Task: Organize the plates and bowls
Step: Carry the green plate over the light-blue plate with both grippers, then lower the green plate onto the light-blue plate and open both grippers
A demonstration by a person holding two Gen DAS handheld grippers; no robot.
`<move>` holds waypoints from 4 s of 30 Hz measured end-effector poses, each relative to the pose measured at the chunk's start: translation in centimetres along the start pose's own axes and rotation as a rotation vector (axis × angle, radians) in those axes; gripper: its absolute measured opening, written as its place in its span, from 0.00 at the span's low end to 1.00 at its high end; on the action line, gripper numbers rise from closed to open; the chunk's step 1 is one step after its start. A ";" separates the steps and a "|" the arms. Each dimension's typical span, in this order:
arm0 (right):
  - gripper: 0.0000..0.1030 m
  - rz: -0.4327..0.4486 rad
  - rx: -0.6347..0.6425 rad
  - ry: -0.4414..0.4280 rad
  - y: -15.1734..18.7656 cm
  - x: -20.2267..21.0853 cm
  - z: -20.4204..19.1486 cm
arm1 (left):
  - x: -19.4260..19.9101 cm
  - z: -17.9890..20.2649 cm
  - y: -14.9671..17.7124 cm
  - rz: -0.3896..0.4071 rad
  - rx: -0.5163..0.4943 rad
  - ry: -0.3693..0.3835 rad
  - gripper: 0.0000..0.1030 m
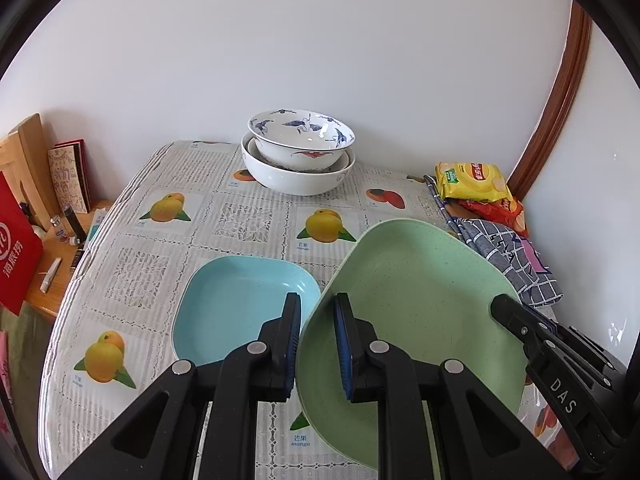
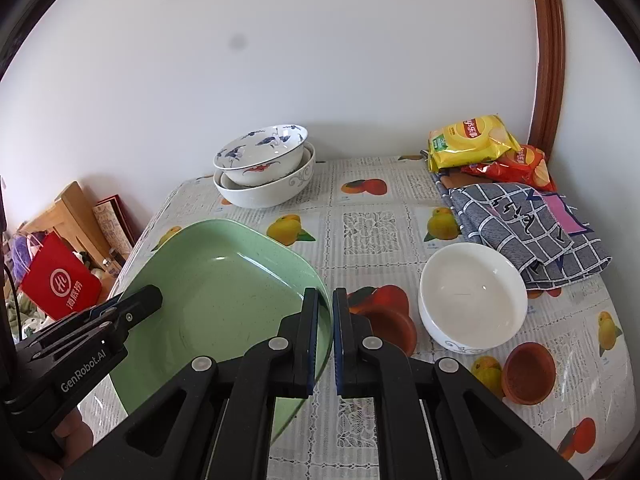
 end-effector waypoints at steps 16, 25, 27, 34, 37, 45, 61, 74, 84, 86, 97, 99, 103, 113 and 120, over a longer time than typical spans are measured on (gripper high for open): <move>0.07 -0.006 0.016 -0.011 0.0 -0.6 -1.5 | 0.0 -1.6 0.1 -0.004 0.021 -0.010 0.16; 0.07 -0.006 0.021 -0.018 -0.1 -0.9 -2.1 | 0.1 -2.1 0.1 -0.003 0.032 -0.020 0.16; 0.07 -0.008 0.023 -0.019 -0.1 -1.0 -2.3 | 0.0 -2.2 0.1 -0.005 0.036 -0.021 0.16; 0.07 -0.015 0.031 -0.028 0.0 -1.4 -3.0 | -0.2 -3.1 0.2 -0.009 0.044 -0.031 0.16; 0.07 -0.018 0.034 -0.030 0.0 -1.6 -3.2 | -0.3 -3.4 0.3 -0.013 0.049 -0.034 0.16; 0.07 -0.026 0.034 -0.037 0.0 -2.1 -3.4 | -0.6 -3.7 0.4 -0.018 0.056 -0.041 0.16; 0.07 -0.051 0.044 -0.046 0.1 -3.6 -4.1 | -1.7 -4.9 0.7 -0.040 0.077 -0.052 0.16; 0.07 -0.075 0.055 -0.052 0.0 -5.2 -4.9 | -2.8 -6.1 0.7 -0.060 0.100 -0.060 0.16; 0.07 -0.096 0.068 -0.055 0.2 -6.4 -5.4 | -3.8 -7.0 1.0 -0.078 0.122 -0.067 0.16; 0.08 -0.103 0.072 -0.056 0.3 -6.8 -5.6 | -4.0 -7.3 1.1 -0.083 0.123 -0.071 0.16; 0.08 -0.164 0.099 -0.079 2.0 -9.2 -7.3 | -5.2 -9.7 2.6 -0.134 0.168 -0.107 0.16; 0.08 -0.173 0.104 -0.083 2.3 -9.6 -7.7 | -5.5 -10.1 2.9 -0.143 0.177 -0.115 0.16; 0.08 -0.194 0.118 -0.089 2.7 -10.6 -8.3 | -6.0 -10.8 3.1 -0.161 0.187 -0.130 0.16; 0.08 -0.196 0.136 -0.096 1.8 -12.2 -9.0 | -7.3 -11.7 2.6 -0.169 0.207 -0.131 0.16; 0.09 -0.199 0.152 -0.100 1.1 -13.8 -9.5 | -8.2 -12.0 1.9 -0.167 0.206 -0.148 0.16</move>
Point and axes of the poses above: each gripper's, at about its wrist camera, not at the fingertips, and x roughly against the way its jaws point, z to its right, y to its underside, the point moved 1 cm from there along -x, roughly the way its jaws point, and after that the axes turned 3 degrees about z, right-handed, at the moved point
